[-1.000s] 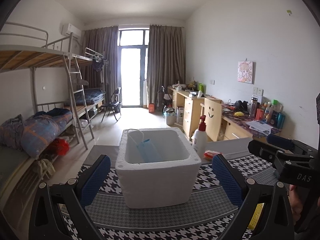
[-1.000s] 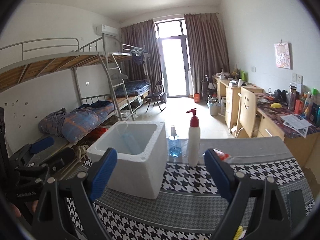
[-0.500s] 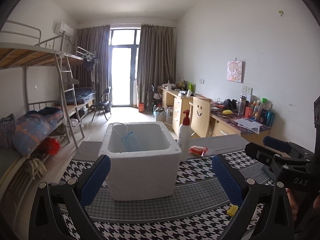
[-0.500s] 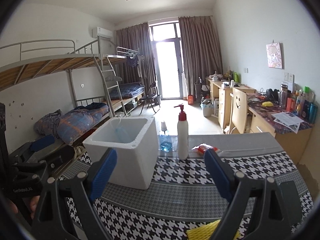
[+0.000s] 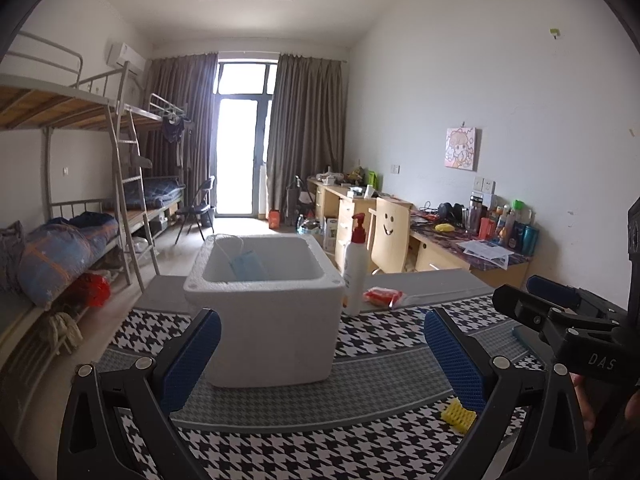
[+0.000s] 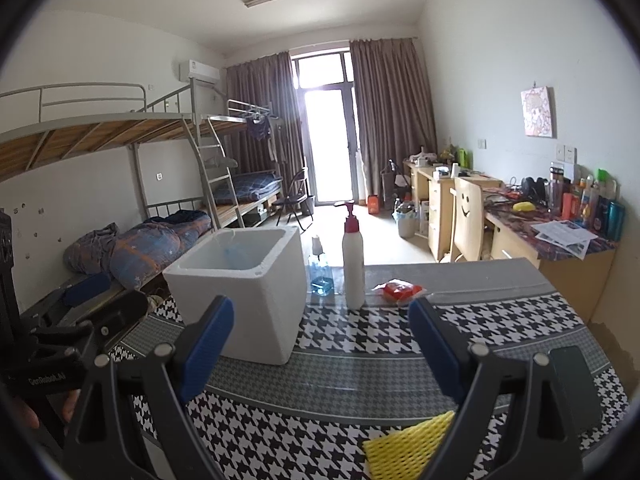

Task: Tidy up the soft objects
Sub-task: 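Move both tools back toward the yellow sponge on the table, then lower the right tool onto the white foam roller beside the yellow mesh sleeve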

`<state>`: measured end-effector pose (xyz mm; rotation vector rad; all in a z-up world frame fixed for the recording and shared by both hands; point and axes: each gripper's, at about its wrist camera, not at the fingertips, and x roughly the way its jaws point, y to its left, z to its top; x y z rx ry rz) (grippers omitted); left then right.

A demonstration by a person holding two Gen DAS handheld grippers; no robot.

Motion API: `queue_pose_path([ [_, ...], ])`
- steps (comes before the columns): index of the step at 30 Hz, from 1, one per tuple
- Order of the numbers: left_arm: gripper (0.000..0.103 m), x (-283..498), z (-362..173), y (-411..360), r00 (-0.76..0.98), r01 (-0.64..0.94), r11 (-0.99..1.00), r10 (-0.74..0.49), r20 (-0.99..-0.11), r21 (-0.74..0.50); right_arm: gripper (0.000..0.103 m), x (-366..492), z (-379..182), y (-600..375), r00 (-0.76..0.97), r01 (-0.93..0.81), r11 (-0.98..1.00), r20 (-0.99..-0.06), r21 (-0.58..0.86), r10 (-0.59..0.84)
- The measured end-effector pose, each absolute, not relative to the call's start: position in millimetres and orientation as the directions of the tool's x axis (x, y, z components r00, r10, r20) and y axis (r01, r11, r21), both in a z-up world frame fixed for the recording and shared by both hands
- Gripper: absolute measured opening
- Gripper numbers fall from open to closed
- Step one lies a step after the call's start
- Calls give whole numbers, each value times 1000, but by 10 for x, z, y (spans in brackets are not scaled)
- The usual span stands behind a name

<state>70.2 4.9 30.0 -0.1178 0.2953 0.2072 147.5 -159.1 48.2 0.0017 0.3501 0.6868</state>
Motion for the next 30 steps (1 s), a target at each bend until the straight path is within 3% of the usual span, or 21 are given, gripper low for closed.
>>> queue_pose_path([
  [30, 102, 670, -174, -96, 934, -192, 978, 155, -321, -86, 92, 1354, 46, -1760, 762, -548, 830, -343, 110, 549],
])
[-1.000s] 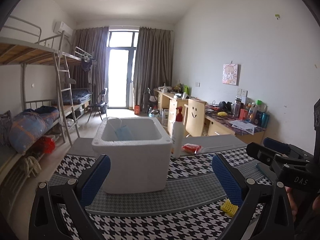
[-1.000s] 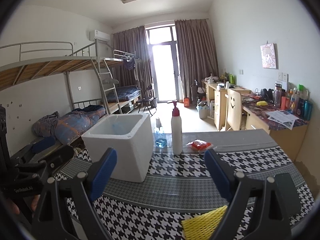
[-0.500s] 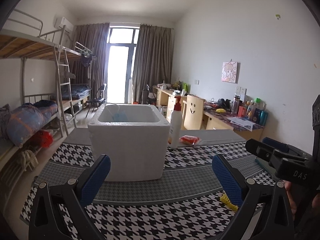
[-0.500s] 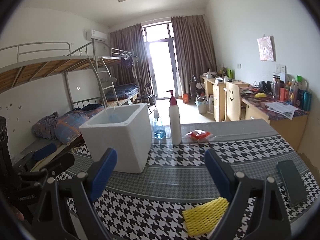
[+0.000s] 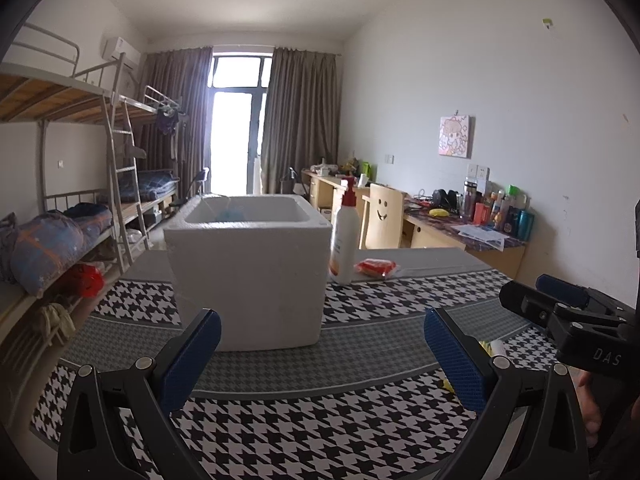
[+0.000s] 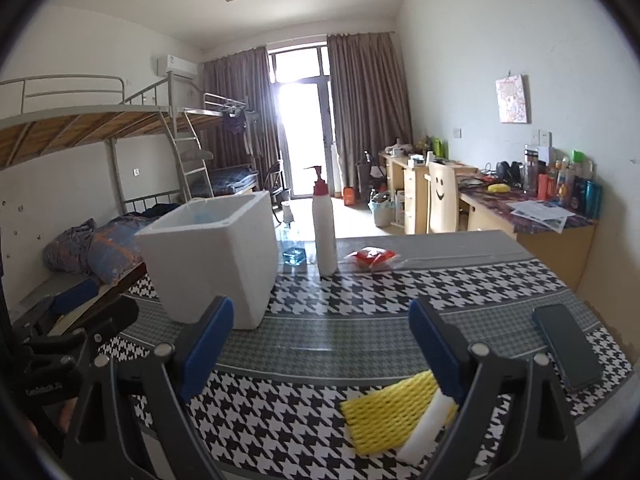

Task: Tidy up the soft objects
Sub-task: 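Lower the right tool onto the white foam roller beside the yellow mesh sleeve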

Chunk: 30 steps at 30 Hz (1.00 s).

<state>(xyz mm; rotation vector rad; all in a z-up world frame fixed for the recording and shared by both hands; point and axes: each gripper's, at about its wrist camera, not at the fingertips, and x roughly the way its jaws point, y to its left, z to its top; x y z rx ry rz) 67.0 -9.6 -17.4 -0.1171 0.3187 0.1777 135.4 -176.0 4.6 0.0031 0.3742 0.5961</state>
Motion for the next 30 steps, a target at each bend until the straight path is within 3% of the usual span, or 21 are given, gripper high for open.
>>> queue_pose_path([
  [30, 102, 905, -397, -569, 902, 14, 997, -43, -429, -71, 92, 1291, -213, -2166, 802, -416, 900, -413, 132, 431],
])
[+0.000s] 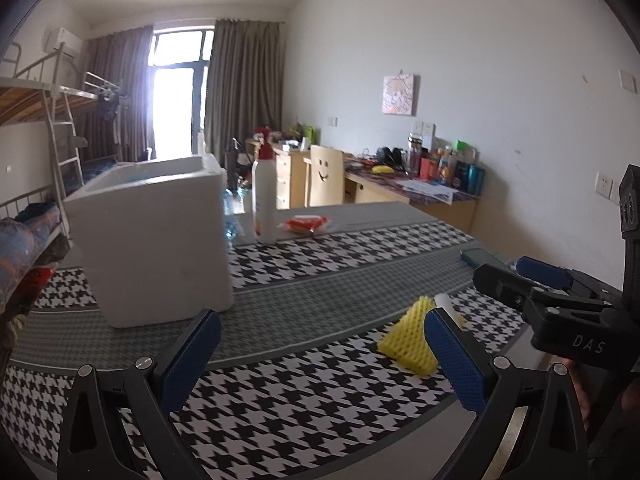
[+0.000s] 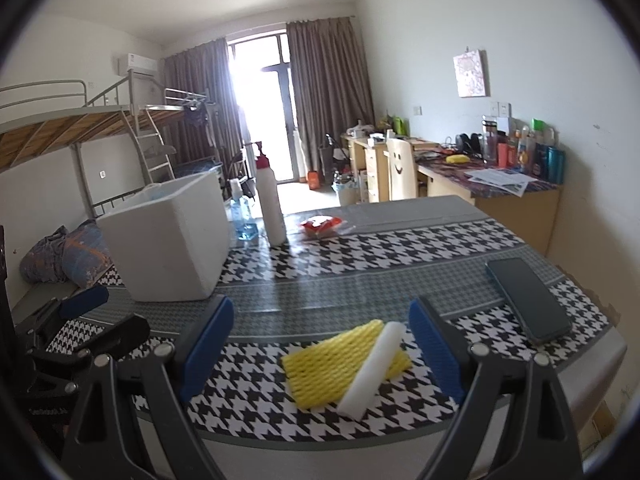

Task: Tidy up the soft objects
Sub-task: 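Lower the right tool onto the white foam roller beside the yellow mesh sleeve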

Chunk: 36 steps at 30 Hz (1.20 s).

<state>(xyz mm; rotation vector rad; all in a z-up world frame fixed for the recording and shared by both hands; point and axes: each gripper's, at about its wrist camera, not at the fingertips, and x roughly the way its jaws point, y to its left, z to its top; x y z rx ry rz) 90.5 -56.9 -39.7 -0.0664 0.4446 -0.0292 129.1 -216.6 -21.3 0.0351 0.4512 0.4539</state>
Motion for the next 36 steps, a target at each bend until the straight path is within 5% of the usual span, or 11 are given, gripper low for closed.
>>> queue_pose_path([
  [27, 102, 1239, -659, -756, 842, 64, 996, -83, -533, -54, 91, 1511, -589, -2326, 753, -336, 925, -539, 176, 376],
  [36, 102, 1315, -739, -758, 824, 56, 997, -72, -563, -46, 56, 1698, -874, -2291, 656, -324, 919, -647, 224, 389],
])
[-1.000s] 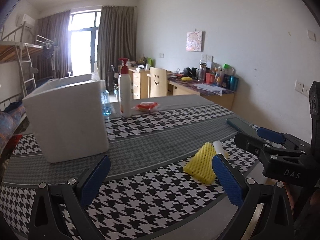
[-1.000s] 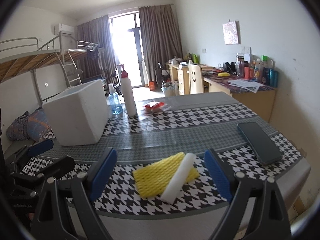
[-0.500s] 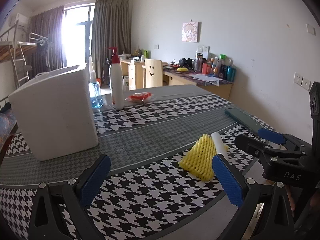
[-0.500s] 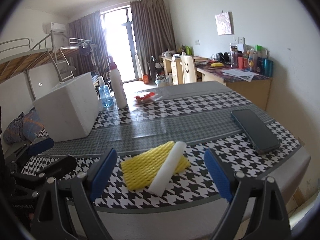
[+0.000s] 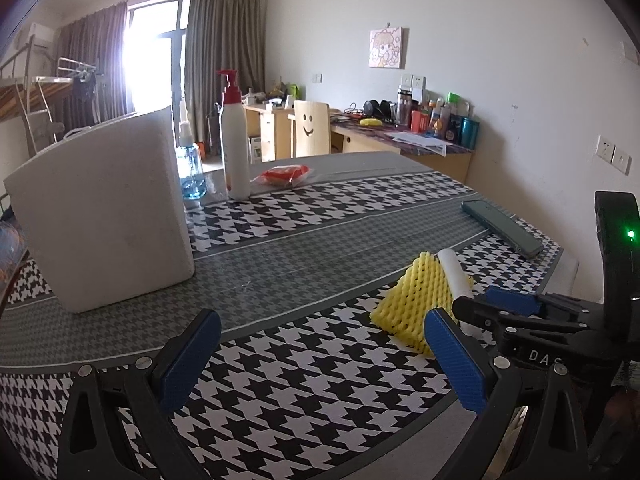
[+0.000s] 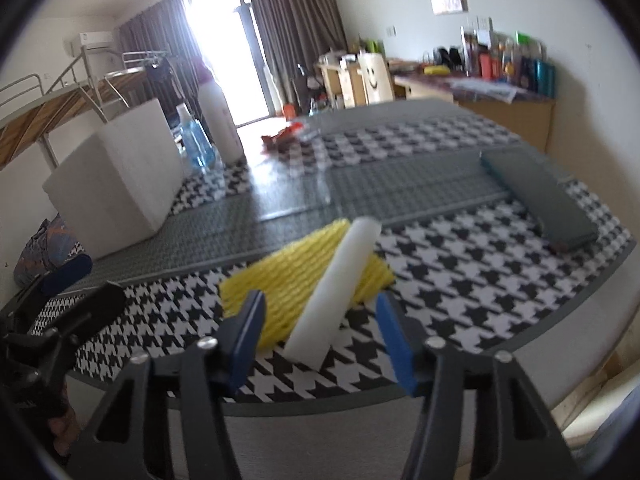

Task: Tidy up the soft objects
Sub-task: 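Lower the right tool onto the white foam roller beside the yellow mesh sleeve, then close the left tool on the yellow mesh sleeve while the right tool holds the white roller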

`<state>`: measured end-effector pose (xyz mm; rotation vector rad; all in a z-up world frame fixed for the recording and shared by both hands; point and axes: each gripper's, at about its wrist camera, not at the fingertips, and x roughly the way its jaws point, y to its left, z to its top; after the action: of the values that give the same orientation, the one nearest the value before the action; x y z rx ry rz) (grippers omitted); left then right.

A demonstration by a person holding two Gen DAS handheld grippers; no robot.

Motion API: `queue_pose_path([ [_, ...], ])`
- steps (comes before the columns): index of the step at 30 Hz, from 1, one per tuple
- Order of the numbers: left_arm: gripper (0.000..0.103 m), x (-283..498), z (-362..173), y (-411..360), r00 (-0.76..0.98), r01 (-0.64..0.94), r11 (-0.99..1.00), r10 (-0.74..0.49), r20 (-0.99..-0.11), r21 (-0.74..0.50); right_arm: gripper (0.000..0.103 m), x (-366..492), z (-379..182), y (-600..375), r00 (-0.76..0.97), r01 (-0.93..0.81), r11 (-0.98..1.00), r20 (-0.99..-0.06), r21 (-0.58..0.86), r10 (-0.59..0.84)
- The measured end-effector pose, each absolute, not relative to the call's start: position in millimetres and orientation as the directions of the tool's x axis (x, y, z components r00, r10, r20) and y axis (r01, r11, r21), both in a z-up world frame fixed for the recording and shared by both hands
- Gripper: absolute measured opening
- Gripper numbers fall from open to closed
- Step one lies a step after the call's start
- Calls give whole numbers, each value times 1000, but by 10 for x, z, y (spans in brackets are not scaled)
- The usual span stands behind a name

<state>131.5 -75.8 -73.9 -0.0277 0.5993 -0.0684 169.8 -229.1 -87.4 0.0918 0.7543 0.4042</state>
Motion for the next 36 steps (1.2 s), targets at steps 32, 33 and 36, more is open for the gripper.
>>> queue_pose_path([
  [32, 102, 1633, -930, -1278, 741, 193, 981, -143, -656, 5, 21, 1600, -841, -2593, 659, -321, 899, -611, 298, 439],
  [33, 102, 1647, -938, -1302, 736, 197, 980, -144, -661, 5, 21, 1602, -846, -2611, 660, -317, 900, -612, 300, 437],
  [36, 102, 1683, -952, -1389, 728, 217, 976, -158, -668, 6, 21, 1610, -872, -2664, 662, -304, 903, -614, 305, 430],
])
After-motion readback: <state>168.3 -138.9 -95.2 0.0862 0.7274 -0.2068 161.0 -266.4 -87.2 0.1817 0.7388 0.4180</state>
